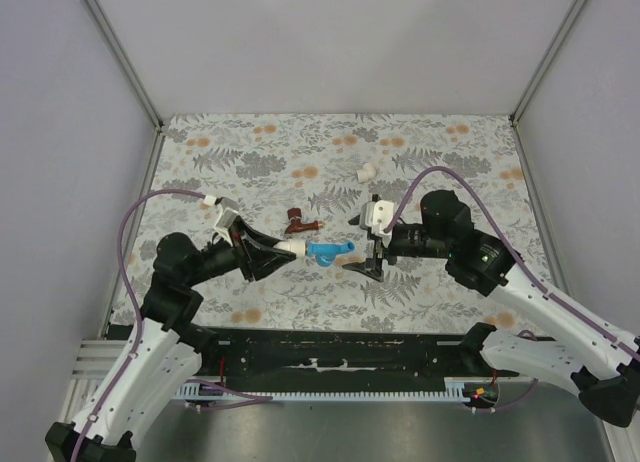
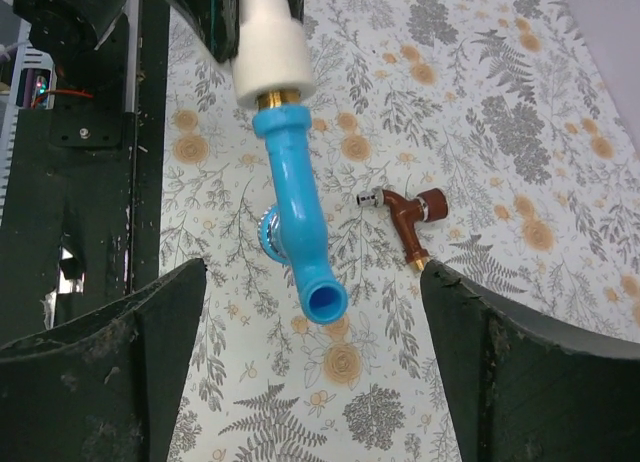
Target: Install the water faucets
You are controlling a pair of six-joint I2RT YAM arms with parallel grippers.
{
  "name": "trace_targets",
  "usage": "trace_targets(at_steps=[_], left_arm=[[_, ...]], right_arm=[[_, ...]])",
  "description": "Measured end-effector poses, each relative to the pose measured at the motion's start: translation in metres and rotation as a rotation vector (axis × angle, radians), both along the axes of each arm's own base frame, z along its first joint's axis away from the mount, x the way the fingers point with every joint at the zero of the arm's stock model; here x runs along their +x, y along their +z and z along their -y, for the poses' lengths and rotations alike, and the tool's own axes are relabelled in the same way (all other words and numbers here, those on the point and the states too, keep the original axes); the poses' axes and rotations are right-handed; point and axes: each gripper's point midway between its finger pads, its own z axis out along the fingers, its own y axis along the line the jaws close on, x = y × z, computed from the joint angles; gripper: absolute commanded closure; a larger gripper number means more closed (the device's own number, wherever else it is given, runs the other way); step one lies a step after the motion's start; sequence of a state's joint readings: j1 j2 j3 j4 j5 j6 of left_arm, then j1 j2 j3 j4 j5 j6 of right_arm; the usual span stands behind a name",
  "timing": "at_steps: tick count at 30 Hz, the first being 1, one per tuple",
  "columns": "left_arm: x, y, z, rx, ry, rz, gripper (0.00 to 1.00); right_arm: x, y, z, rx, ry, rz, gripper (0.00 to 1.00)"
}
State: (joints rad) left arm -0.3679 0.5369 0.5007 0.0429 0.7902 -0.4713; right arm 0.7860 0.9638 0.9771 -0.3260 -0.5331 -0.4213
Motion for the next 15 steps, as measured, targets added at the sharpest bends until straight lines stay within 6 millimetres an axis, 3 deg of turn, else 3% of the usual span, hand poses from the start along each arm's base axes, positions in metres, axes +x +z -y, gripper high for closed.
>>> trace_targets(at_steps=[7,15], left_arm=[[-0.006,0.032,0.002,-0.105,-0.014,0.04,0.98],[-0.011,0.043,0.004,-0.135,-0.048,0.063,0.98]], right_arm=[[-0.003,-0.023,-0.008,0.02,0.027,-0.043,0.09],[-0.002,-0.013,-0.028,0.107,0.07,-0.093,0.23]])
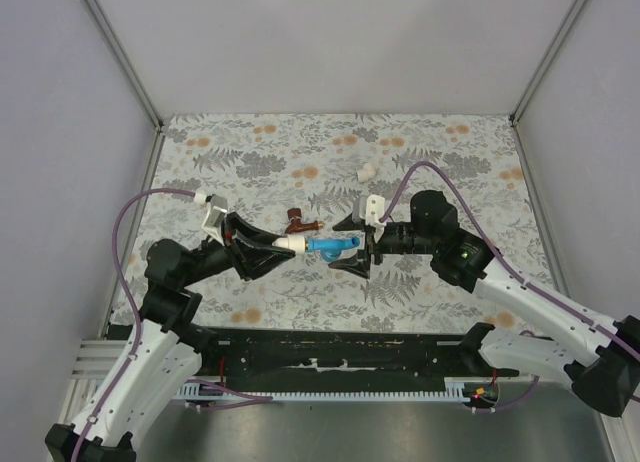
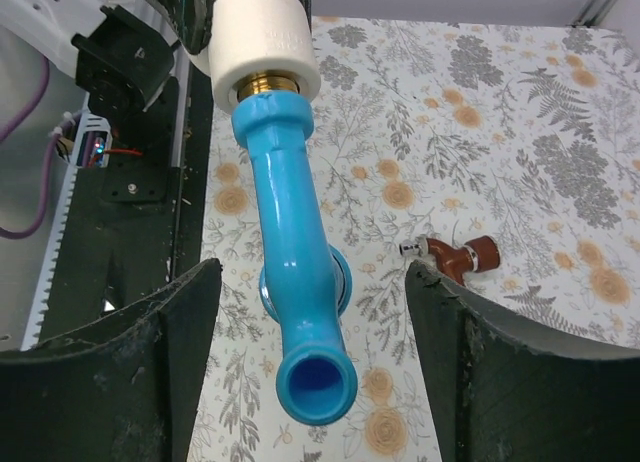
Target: Install the water faucets
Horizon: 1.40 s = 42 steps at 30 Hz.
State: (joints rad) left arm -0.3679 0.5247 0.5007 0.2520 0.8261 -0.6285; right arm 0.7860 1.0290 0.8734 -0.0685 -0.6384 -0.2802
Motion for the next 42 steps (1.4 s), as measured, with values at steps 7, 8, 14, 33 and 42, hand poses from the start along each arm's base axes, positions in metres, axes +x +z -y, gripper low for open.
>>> trace_targets(at_steps=[7,8,14,33,42], left_arm=[[0.0,0.001,0.001,0.009,-0.008,0.045,0.98],[0.001,0.001,0.0,0.023,-0.006,0.078,0.98],[-0.002,0.008,-0.002,0.133,-0.022,0.324,0.98],[-0.006,-0.004,-0.019,0.34,0.031,0.689,0.98],[0.011,-0.015,-0.026,0.328,0.148,0.469,0.98]], right_arm=[[-0.001,0.003,-0.009,0.04,0.004,-0.089,0.83],[-0.001,0.003,-0.009,0.044,-0.002,-0.113,0.92],[-0.005,0.004,-0.014,0.066,-0.008,-0.298,0.97],[-0.012,-0.006,-0.033,0.091,0.173,-1.027,0.54],[0.031,0.004,-0.009,0.135,-0.135,-0.802,0.1]])
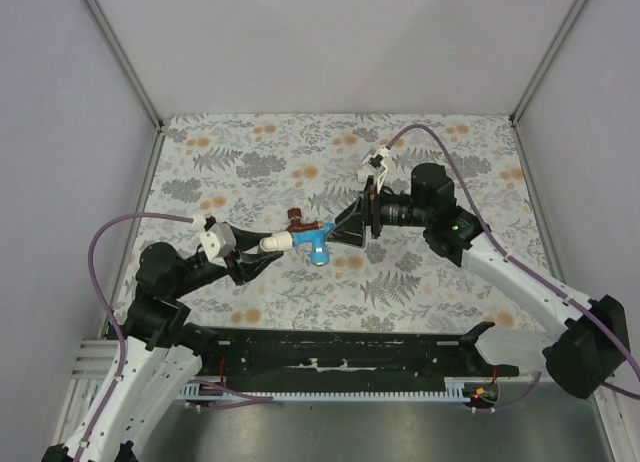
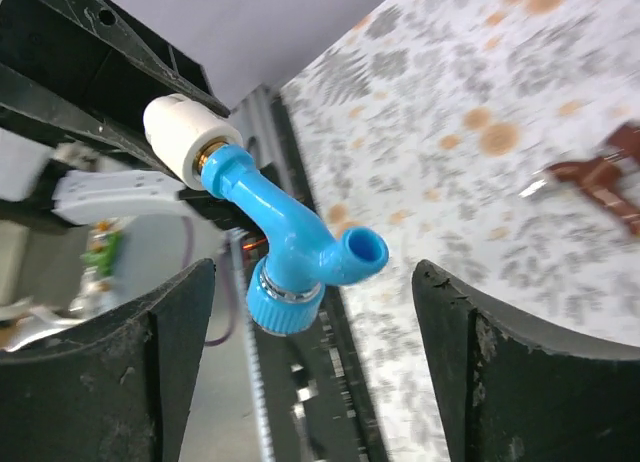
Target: Install the water faucets
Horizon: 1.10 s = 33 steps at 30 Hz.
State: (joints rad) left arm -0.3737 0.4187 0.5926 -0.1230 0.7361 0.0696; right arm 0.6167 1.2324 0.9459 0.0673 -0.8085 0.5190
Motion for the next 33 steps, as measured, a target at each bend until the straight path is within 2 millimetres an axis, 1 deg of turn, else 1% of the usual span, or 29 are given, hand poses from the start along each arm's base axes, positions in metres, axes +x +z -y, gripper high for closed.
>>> trace_targets(at_steps=[1,3,7,9,11,15,17,19,20,22,24,26,33], left_arm=[[0.002,-0.001,-0.001,-0.013,0.017,-0.032,0.98],[0.005,-0.002,-0.002,-0.041,0.047,-0.09,0.98],[0.009,-0.001,-0.005,-0.107,0.101,-0.193,0.98],[0.013,-0.001,-0.007,-0.145,0.135,-0.251,0.98],[0.017,-0.002,-0.008,-0.176,0.168,-0.309,0.98],[0.027,-0.003,-0.011,-0.225,0.248,-0.466,0.98],[0.031,0.0,-0.011,-0.251,0.276,-0.543,0.98],[0.033,0.003,-0.01,-0.283,0.291,-0.602,0.98],[0.033,0.004,-0.009,-0.301,0.292,-0.633,0.98],[0.033,0.004,-0.006,-0.338,0.291,-0.697,0.98],[0.031,0.006,-0.004,-0.375,0.282,-0.754,0.98],[0.03,0.009,-0.001,-0.403,0.268,-0.794,0.98],[0.023,0.02,0.007,-0.471,0.207,-0.88,0.98]], right_arm=[[0.003,0.003,0.005,-0.011,-0.027,0.046,0.09],[0.007,0.011,0.016,-0.038,-0.082,0.182,0.02],[0.013,0.026,0.035,-0.069,-0.15,0.426,0.03],[0.013,0.028,0.042,-0.076,-0.161,0.538,0.03],[0.013,0.023,0.045,-0.084,-0.154,0.619,0.02],[0.008,0.001,0.039,-0.107,-0.102,0.772,0.02],[-0.002,-0.011,0.031,-0.108,-0.048,0.86,0.02],[-0.011,-0.017,0.024,-0.108,-0.002,0.929,0.02],[-0.016,-0.017,0.02,-0.101,0.021,0.975,0.02],[-0.018,-0.011,0.017,-0.086,0.033,1.04,0.02],[-0.015,-0.003,0.016,-0.069,0.014,1.111,0.02],[-0.012,0.0,0.016,-0.062,-0.008,1.151,0.02],[-0.003,0.012,0.011,-0.029,-0.046,1.235,0.02]])
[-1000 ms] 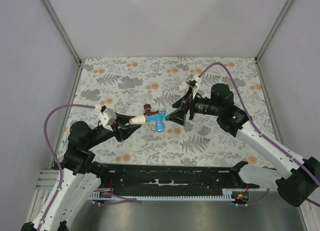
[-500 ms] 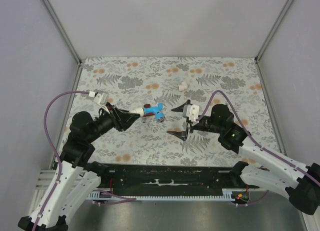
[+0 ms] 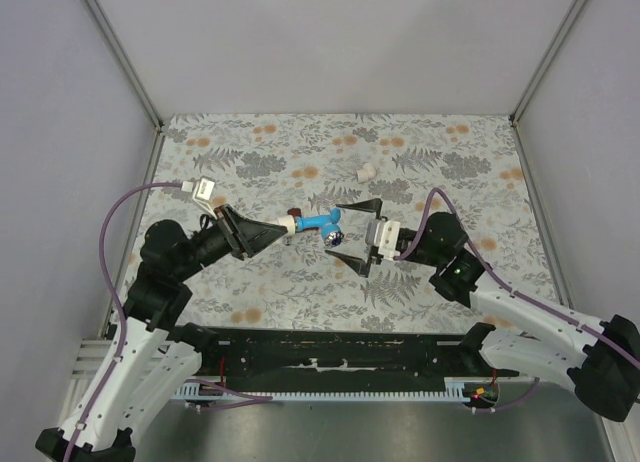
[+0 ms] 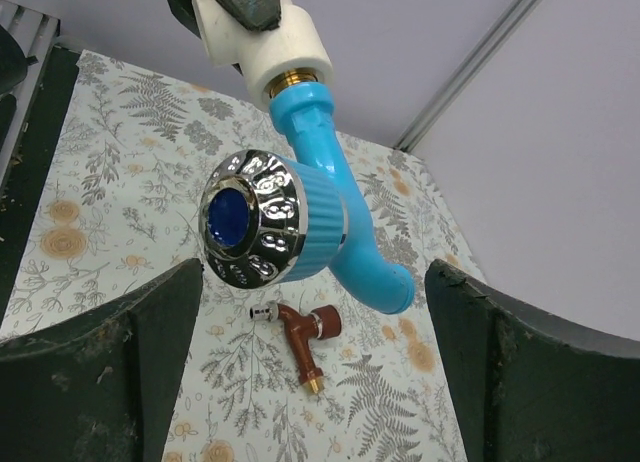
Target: Install the water faucets
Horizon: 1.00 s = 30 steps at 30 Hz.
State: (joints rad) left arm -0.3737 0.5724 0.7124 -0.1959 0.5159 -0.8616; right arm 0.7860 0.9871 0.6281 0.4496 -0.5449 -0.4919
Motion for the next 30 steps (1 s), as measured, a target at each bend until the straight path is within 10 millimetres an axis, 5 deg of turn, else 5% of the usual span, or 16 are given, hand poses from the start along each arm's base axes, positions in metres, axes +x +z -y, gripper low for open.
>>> trace_targets(at_steps=[11,18,20,30], left_arm=[[-0.007,0.014,0.01,-0.08,-0.071,-0.031,0.98],[-0.012,0.015,0.013,-0.074,-0.111,-0.015,0.98],[-0.012,0.017,0.012,-0.065,-0.112,0.021,0.98],[-0.01,0.024,0.004,0.083,-0.105,0.338,0.98]], right_arm=[[0.005,0.001,-0.014,0.048,0.038,-0.016,0.27],[0.003,0.006,-0.014,0.092,0.046,-0.105,0.71],[0.002,0.003,-0.014,0.089,0.053,-0.148,0.91],[-0.002,-0.002,-0.023,0.079,0.107,-0.659,0.93]])
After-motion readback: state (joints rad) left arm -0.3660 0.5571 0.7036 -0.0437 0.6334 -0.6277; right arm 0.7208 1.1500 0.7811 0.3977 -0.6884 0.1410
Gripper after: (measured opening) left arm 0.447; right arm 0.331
